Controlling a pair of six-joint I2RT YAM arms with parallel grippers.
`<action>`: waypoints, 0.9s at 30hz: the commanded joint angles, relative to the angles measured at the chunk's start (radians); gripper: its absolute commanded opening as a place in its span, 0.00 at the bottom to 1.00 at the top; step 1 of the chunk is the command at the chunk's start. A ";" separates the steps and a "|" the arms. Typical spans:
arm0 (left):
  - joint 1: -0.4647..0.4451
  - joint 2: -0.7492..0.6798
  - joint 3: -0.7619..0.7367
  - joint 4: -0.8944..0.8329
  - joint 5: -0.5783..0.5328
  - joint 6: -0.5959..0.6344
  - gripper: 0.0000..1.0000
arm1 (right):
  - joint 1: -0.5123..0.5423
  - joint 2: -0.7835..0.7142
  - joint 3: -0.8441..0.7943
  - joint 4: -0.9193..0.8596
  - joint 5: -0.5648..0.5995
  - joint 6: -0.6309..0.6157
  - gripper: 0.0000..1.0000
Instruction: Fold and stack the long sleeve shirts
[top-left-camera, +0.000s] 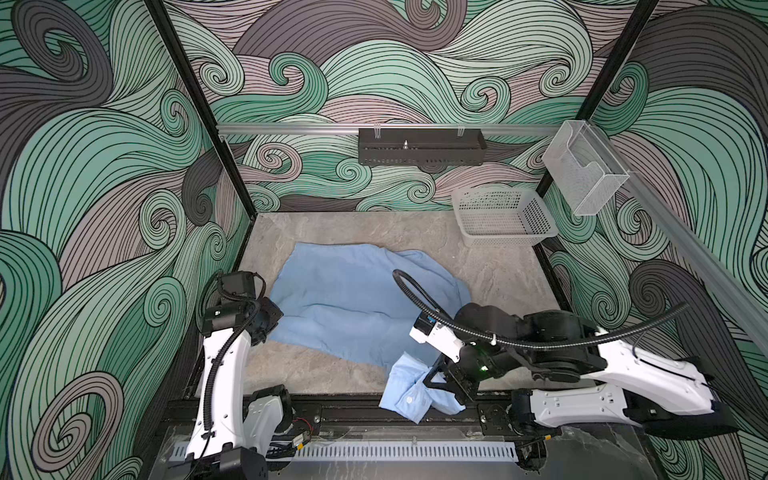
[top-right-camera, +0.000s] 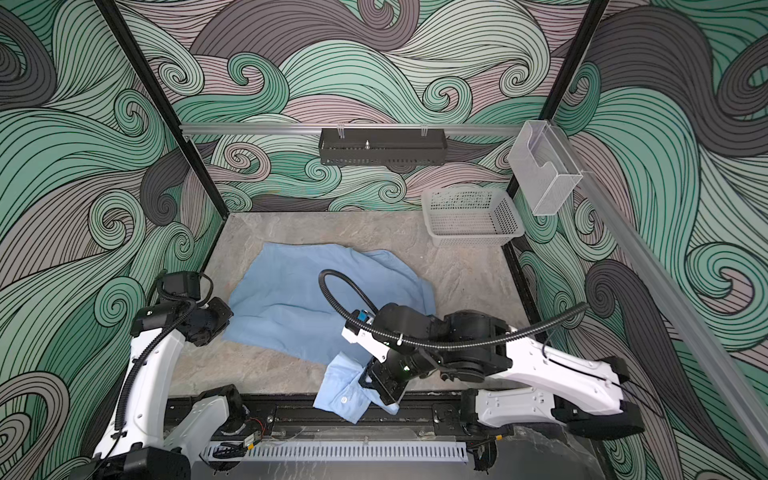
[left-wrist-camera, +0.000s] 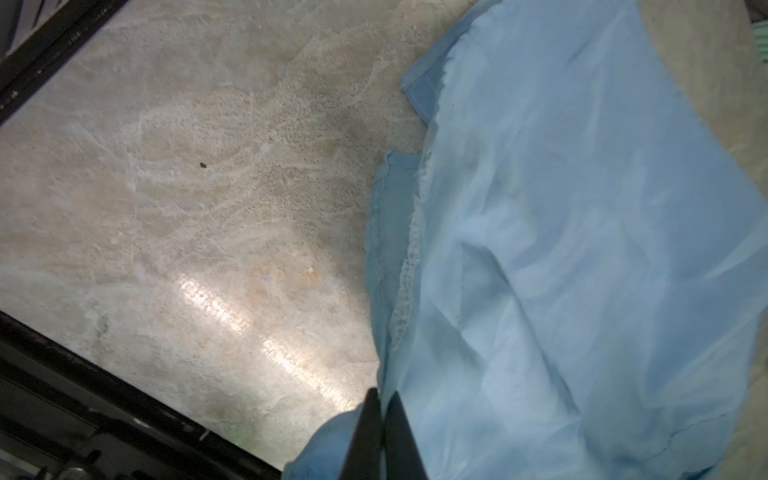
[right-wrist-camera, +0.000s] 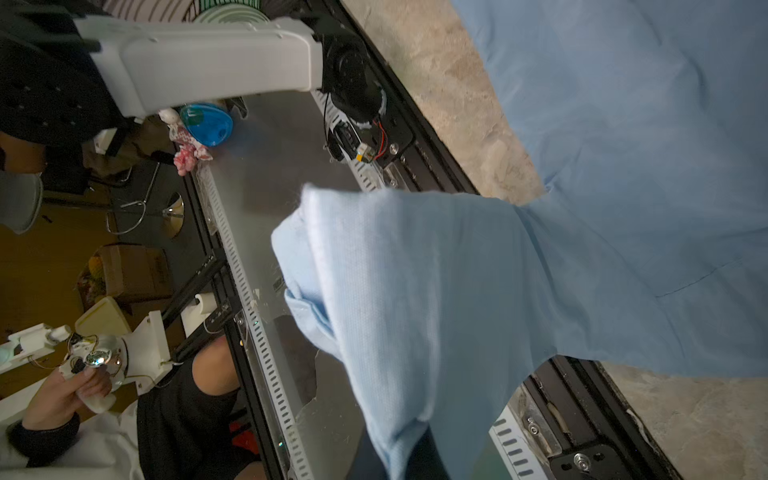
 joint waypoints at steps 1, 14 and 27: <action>0.007 -0.008 0.022 -0.078 -0.014 -0.013 0.40 | 0.010 0.011 -0.063 0.027 -0.057 0.005 0.06; 0.002 0.147 0.168 0.069 0.124 -0.063 0.66 | -0.502 0.057 -0.126 0.082 0.151 -0.144 0.76; -0.100 0.752 0.146 0.316 0.177 -0.190 0.55 | -0.870 0.673 -0.196 0.467 0.189 0.031 0.66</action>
